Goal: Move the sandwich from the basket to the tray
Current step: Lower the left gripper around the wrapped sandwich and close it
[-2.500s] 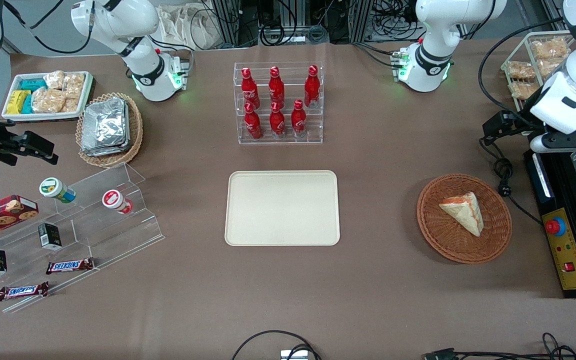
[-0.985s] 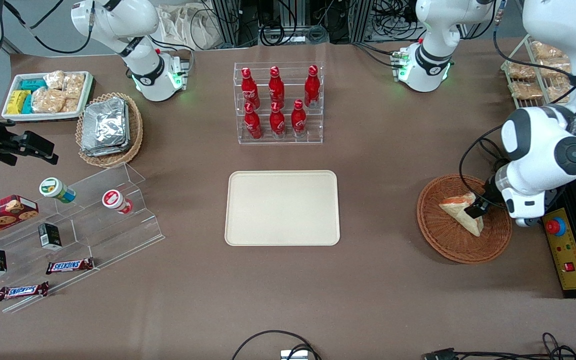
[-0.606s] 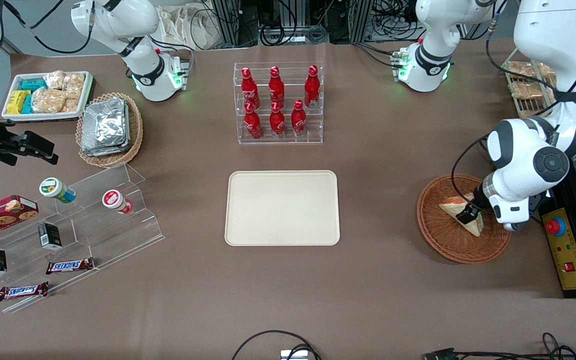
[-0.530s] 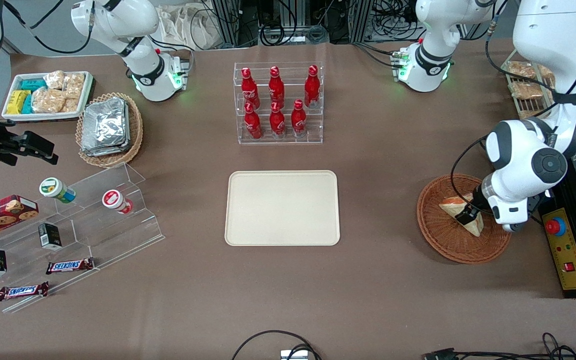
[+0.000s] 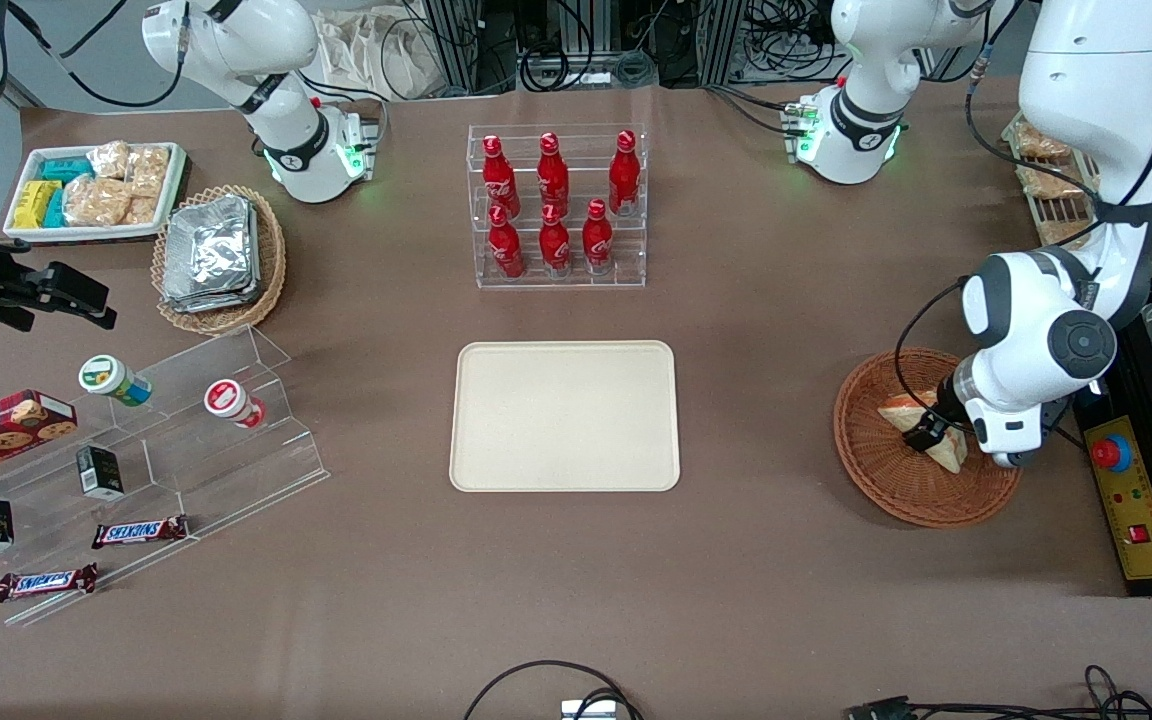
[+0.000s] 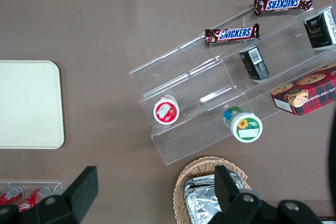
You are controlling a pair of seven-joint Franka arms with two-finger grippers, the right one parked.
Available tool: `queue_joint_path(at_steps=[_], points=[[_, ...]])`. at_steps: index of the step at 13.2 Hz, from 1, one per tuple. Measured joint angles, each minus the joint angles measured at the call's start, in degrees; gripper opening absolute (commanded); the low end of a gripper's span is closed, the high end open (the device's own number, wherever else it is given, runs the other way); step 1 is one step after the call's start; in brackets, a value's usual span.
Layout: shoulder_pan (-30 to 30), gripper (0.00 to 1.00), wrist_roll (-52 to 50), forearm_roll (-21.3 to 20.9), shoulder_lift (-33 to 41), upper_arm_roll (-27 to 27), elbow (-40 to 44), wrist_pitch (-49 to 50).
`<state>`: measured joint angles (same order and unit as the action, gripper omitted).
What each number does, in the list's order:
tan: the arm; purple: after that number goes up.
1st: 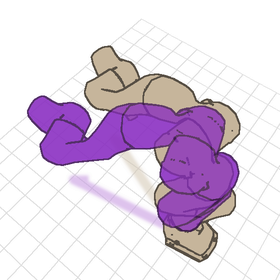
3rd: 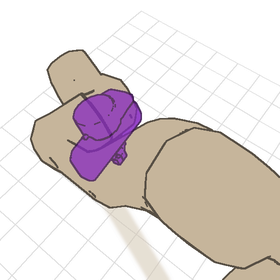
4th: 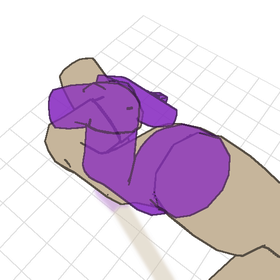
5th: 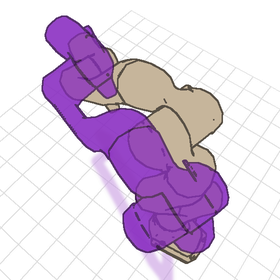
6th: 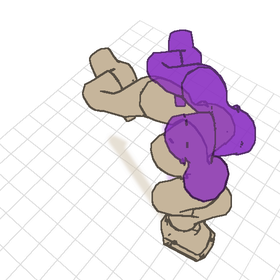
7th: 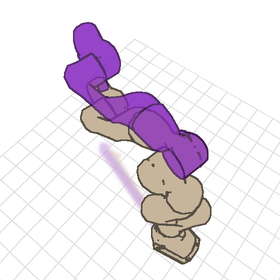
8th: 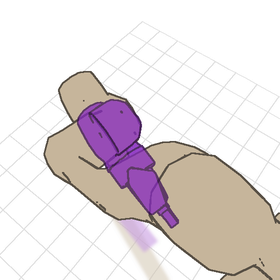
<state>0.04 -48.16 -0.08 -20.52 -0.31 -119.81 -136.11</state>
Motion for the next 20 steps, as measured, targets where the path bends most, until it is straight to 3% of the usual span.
queue_joint_path(at_steps=[6, 9, 14, 18, 20], points=[[-1.1, 0.83, 0.0, 0.0, -1.6, -1.7, 0.0, -0.2], [-1.3, 0.67, 0.0, -0.1, -1.6, -1.8, 0.0, -0.2], [-1.4, 0.55, 0.2, -0.4, -1.6, -1.9, 0.1, -0.1], [-1.4, 0.24, 3.8, -0.5, -1.4, -2.3, 0.4, 1.5], [-1.4, 0.01, 4.8, -0.6, -1.2, -2.4, 0.8, 2.4]])
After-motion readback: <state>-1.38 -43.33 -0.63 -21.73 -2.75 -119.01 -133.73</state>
